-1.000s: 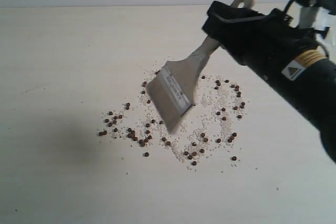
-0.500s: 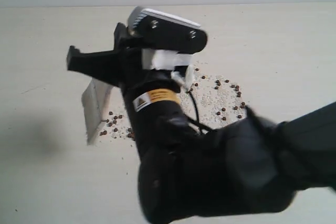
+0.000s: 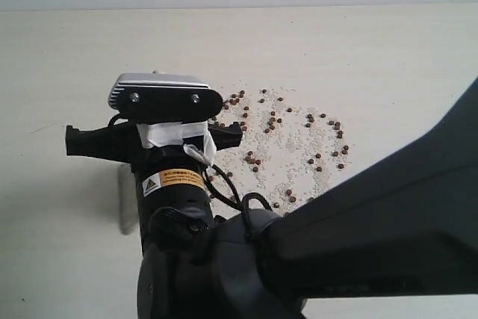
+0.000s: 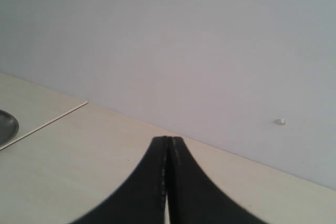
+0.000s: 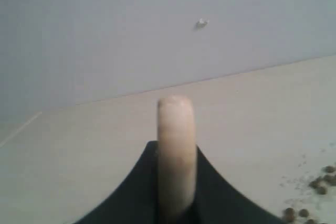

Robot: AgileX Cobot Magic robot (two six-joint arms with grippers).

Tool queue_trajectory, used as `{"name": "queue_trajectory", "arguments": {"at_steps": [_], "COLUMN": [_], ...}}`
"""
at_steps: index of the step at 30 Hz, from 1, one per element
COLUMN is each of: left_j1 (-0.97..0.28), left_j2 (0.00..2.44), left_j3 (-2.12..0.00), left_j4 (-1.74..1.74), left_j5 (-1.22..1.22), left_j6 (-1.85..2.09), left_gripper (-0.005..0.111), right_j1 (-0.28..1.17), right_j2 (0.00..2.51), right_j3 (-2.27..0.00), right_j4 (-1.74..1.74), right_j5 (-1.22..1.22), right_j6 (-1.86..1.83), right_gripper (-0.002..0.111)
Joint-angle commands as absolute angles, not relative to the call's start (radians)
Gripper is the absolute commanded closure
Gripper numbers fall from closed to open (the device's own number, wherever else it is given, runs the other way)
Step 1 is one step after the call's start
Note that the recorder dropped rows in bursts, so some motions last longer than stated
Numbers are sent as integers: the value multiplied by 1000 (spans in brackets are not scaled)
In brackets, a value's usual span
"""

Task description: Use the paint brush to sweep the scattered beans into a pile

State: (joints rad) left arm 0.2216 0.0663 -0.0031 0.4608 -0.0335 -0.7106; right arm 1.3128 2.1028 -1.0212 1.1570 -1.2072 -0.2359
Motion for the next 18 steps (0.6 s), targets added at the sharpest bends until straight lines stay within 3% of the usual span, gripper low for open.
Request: {"name": "queue_trajectory", "arguments": {"at_steps": [1, 11, 18], "left_j1": [220, 220, 220], "left_j2": [60, 60, 60], "left_j3": [0, 0, 0], "left_j4": [461, 461, 461], "left_j5": [-34, -34, -34], "left_j6": [-710, -710, -710], "left_gripper": [107, 107, 107], "right_j1": [1297, 1241, 1221], "right_j2": [2105, 2067, 2047], "right_j3": [-1025, -1025, -1025], "right_j4": [1276, 1334, 1316], "right_j5": [-1221, -1221, -1221], "right_j6": [-507, -883, -874], "right_gripper": [108, 108, 108]}}
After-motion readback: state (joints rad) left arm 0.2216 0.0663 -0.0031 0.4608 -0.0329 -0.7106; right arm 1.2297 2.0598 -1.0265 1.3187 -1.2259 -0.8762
